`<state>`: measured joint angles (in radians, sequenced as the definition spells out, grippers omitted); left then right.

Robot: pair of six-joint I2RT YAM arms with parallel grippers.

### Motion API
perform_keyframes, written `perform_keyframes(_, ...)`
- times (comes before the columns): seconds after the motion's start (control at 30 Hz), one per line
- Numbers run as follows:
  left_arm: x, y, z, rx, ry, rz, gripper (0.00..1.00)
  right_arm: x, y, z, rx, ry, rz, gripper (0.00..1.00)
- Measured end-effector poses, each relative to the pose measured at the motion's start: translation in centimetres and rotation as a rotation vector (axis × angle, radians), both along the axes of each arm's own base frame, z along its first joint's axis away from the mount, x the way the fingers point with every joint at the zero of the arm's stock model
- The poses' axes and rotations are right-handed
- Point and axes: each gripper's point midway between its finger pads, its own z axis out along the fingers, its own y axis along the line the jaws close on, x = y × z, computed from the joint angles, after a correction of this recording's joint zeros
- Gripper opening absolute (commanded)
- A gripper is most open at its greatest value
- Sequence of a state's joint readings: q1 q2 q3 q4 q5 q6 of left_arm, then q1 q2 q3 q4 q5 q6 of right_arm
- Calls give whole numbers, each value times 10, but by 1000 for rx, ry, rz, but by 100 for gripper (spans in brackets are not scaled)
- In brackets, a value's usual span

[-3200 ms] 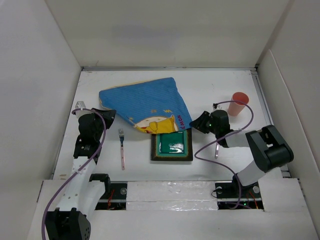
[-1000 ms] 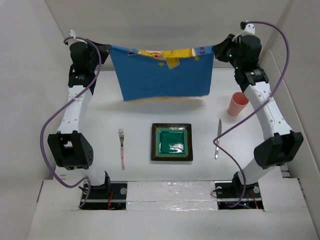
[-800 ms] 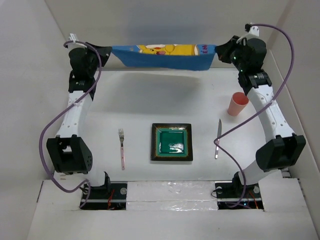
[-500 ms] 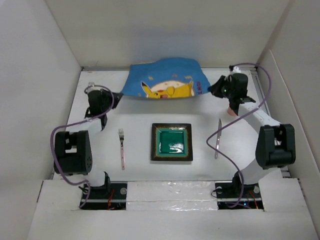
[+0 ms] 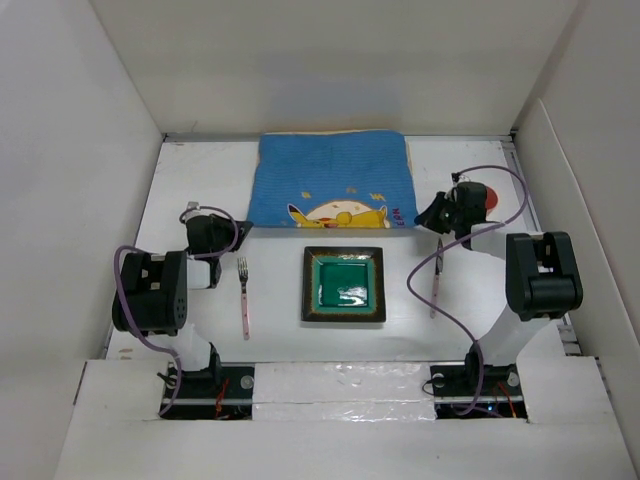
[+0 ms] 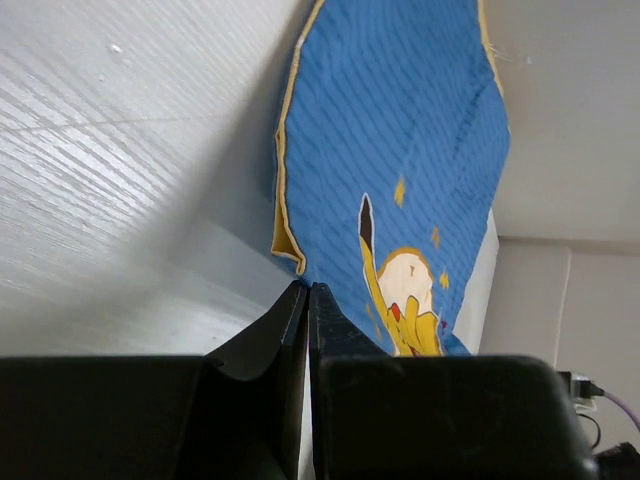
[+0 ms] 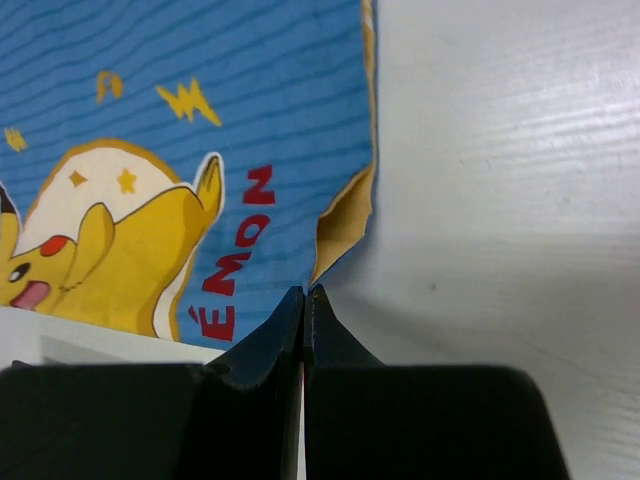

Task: Set the dinner table for one person

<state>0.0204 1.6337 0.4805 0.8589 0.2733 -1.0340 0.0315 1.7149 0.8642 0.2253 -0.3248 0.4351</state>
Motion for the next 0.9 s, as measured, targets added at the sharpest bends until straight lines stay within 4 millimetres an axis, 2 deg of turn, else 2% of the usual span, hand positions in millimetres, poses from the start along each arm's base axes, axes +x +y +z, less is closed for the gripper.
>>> perform_keyframes(0.17,-7,-7,10,8,-35,-17,0,-9,-5,-12,10,34,-19,1)
perform_keyframes(0.3,-16,-9,7,25,-22,-17,0,-10,-6,-11,9,29,-23,0)
perform_keyframes(0.6,-29,2,4,76,15,31,0,-29,-7,-7,14,25,-37,0)
perform_keyframes(0.7,-31,3,3,87,23,32,4,-32,-7,-6,14,24,-40,7)
perform_keyframes(0.73,-32,3,1,90,30,30,7,-32,-6,-5,15,24,-40,15)
perform_keyframes(0.83,-35,4,-3,101,47,26,15,-32,-8,-4,8,20,-51,28)
perform_keyframes(0.9,-35,4,-4,105,49,22,20,-32,-11,-3,-1,14,-64,30)
